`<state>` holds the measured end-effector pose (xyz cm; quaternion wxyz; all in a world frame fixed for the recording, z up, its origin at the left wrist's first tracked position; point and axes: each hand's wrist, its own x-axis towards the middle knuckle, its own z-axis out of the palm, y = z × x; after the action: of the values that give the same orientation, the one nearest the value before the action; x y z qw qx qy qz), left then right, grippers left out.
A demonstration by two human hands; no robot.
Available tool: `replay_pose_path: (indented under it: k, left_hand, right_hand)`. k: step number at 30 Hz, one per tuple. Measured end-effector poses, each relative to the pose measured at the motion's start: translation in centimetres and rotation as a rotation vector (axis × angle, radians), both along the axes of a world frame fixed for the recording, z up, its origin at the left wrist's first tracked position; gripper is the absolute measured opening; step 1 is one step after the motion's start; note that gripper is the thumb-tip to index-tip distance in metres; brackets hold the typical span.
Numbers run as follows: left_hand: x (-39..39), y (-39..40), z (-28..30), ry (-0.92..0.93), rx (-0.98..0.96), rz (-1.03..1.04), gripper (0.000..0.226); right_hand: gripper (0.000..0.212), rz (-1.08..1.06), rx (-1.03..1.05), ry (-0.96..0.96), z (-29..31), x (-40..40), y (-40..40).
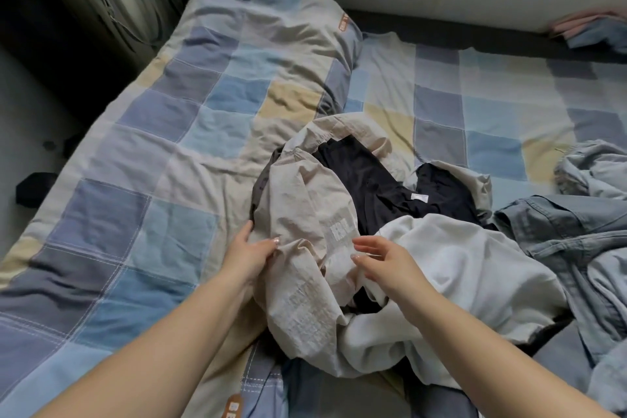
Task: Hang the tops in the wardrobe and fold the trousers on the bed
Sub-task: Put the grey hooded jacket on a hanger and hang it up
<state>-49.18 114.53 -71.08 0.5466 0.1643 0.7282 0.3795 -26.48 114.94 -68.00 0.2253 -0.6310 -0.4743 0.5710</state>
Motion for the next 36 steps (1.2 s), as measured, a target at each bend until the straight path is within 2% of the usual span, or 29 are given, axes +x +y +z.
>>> replay_pose_path:
  k: [4, 6, 8, 9, 11, 14, 16, 18, 21, 23, 25, 28, 31, 34, 36]
  left_hand:
    - [3.1, -0.7, 6.0, -0.364, 0.107, -0.160, 0.060]
    - [4.5, -1.7, 9.4, -0.478, 0.125, -0.249, 0.052]
    - [6.1, -2.7, 12.4, -0.521, 0.125, -0.401, 0.041]
    - [6.9, -3.3, 14.0, -0.527, 0.138, -0.494, 0.031]
    - [8.4, -4.5, 16.9, -0.502, 0.172, -0.657, 0.012]
    - [9.7, -6.3, 20.3, -0.393, 0.225, -0.842, 0.010]
    - [9.6, -7.5, 22.0, -0.304, 0.237, -0.937, 0.018]
    - [9.0, -8.5, 24.0, -0.151, 0.233, -0.917, 0.025]
    - [8.1, -9.4, 26.9, 0.004, 0.253, -0.623, 0.017]
    - [7.8, -9.8, 29.4, -0.014, 0.274, -0.465, 0.012]
    - [8.2, -10.2, 31.7, -0.012, 0.270, -0.428, 0.012]
    - [10.0, -11.1, 34.3, 0.106, 0.274, -0.540, 0.036]
    - [12.9, -11.7, 37.0, 0.397, 0.363, -0.737, 0.068]
    - [15.9, -11.7, 39.7, 0.675, 0.531, -0.865, 0.072]
    - [17.3, -11.7, 41.5, 0.651, 0.615, -0.861, 0.057]
  right_hand:
    - [0.014, -0.041, -0.107, 0.134, 4.1, -1.5, 1.8]
    - [0.026, -0.011, -0.186, 0.158, 6.9, -2.2, 3.0]
    - [0.051, 0.064, -0.213, 0.091, 9.3, -2.5, 4.2]
    - [0.056, 0.094, -0.201, 0.033, 10.7, -2.5, 4.6]
    - [0.046, 0.141, -0.139, -0.047, 13.4, -2.3, 4.6]
    - [0.002, 0.106, -0.009, -0.105, 16.4, -1.2, 3.2]
    - [0.021, 0.058, 0.015, -0.084, 18.0, 0.1, 1.8]
    - [0.036, -0.004, 0.037, -0.008, 20.1, 1.8, 0.0]
    - [0.046, -0.102, 0.034, 0.078, 23.4, 5.1, -2.9]
    - [0.043, -0.152, 0.027, 0.135, 25.9, 7.0, -4.9]
    - [0.040, -0.211, 0.047, 0.187, 28.7, 8.7, -6.5]
    - [0.036, -0.242, 0.102, 0.250, 33.4, 10.8, -8.5]
    - [0.041, -0.191, 0.175, 0.282, 38.5, 13.0, -10.5]
    - [0.048, -0.129, 0.265, 0.272, 43.3, 15.1, -12.4]
    - [0.049, -0.119, 0.313, 0.225, 45.7, 16.4, -13.6]
